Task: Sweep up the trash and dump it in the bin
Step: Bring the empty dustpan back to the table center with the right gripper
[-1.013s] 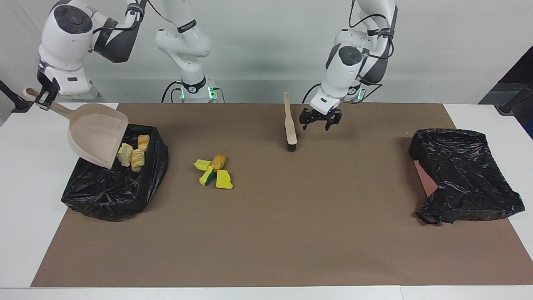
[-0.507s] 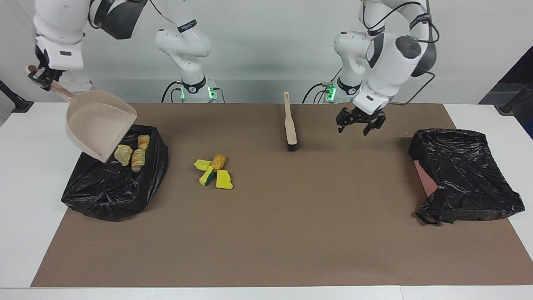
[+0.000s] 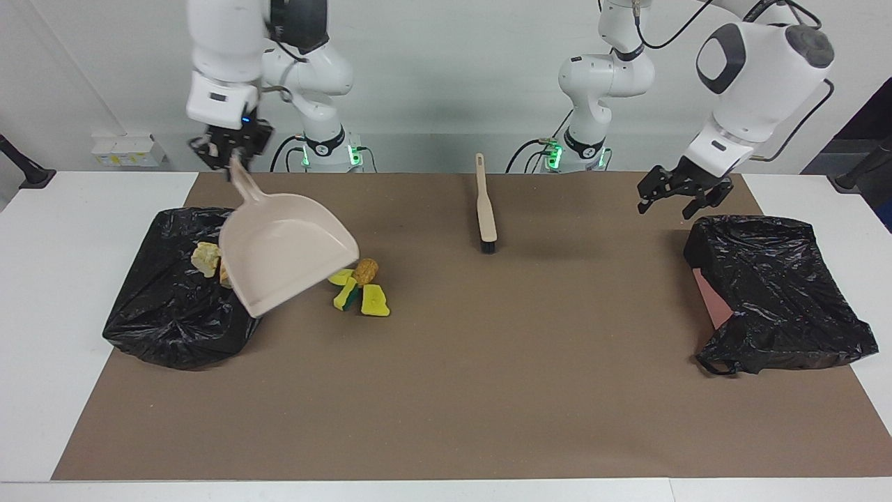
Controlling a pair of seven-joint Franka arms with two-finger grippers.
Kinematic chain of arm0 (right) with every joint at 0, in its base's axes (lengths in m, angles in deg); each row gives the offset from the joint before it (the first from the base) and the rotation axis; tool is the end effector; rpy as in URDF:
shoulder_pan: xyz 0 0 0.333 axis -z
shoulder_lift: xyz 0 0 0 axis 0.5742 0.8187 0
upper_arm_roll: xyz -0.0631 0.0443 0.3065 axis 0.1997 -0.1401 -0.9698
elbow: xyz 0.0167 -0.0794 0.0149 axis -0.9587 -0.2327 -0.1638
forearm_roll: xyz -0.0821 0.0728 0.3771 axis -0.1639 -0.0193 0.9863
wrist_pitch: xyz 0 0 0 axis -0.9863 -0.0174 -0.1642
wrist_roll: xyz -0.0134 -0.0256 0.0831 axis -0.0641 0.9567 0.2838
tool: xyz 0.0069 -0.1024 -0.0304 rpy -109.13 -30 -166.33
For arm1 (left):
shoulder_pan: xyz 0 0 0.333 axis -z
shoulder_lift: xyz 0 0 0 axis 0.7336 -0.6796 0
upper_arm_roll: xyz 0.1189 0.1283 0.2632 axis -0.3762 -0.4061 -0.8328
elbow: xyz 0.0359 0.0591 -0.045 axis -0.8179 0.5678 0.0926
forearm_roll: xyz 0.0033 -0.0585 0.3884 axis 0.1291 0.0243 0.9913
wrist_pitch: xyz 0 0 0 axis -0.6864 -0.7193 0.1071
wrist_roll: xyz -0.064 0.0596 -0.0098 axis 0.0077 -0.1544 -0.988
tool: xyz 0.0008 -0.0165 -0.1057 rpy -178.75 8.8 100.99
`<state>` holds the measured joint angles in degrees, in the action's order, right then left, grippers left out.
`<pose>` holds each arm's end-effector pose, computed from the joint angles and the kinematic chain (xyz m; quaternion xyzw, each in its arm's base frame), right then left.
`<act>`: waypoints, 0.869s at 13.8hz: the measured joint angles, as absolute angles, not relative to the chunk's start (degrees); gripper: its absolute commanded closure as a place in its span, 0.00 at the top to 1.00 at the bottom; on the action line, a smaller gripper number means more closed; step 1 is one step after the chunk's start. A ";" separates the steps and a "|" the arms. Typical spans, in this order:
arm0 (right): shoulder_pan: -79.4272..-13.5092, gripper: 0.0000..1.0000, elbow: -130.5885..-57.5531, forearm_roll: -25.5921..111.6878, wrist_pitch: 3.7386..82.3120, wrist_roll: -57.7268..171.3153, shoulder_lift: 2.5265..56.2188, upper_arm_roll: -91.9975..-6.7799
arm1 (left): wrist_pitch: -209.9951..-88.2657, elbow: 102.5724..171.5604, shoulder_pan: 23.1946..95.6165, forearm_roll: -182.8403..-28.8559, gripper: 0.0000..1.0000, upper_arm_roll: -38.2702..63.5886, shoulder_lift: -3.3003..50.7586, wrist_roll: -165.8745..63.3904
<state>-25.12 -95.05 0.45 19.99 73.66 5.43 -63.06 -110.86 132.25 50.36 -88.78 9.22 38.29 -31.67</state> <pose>0.5042 0.0883 0.5897 0.9407 0.3123 -0.0348 0.1276 0.5364 -0.0385 0.5657 0.9964 -0.0478 0.0037 0.0704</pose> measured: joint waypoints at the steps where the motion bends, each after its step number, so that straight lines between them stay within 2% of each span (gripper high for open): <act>1: -28.14 0.00 -95.20 1.05 22.01 65.53 7.51 -63.51 | -109.44 129.57 49.75 -88.50 1.00 9.22 37.23 -31.69; 5: -40.34 0.00 -95.32 1.22 33.50 34.42 19.26 -63.73 | -104.72 120.33 48.83 -86.97 1.00 9.10 32.29 -33.03; 7: -43.27 0.00 -94.52 2.11 39.10 24.95 25.15 -63.68 | -103.52 117.94 48.84 -86.77 1.00 9.17 30.71 -34.28; 9: -45.66 0.00 -90.46 4.44 41.03 19.21 30.91 -63.54 | -103.08 116.81 48.85 -86.08 1.00 9.35 30.12 -34.72; 12: -53.13 0.00 -80.13 4.09 41.54 7.01 40.15 -63.31 | -102.99 116.59 49.00 -84.20 1.00 10.06 30.09 -34.75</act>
<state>-53.13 -80.13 4.09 41.54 7.01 40.15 -63.31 -102.99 116.59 49.00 -84.20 10.06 30.09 -34.75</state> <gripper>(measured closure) 0.683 0.000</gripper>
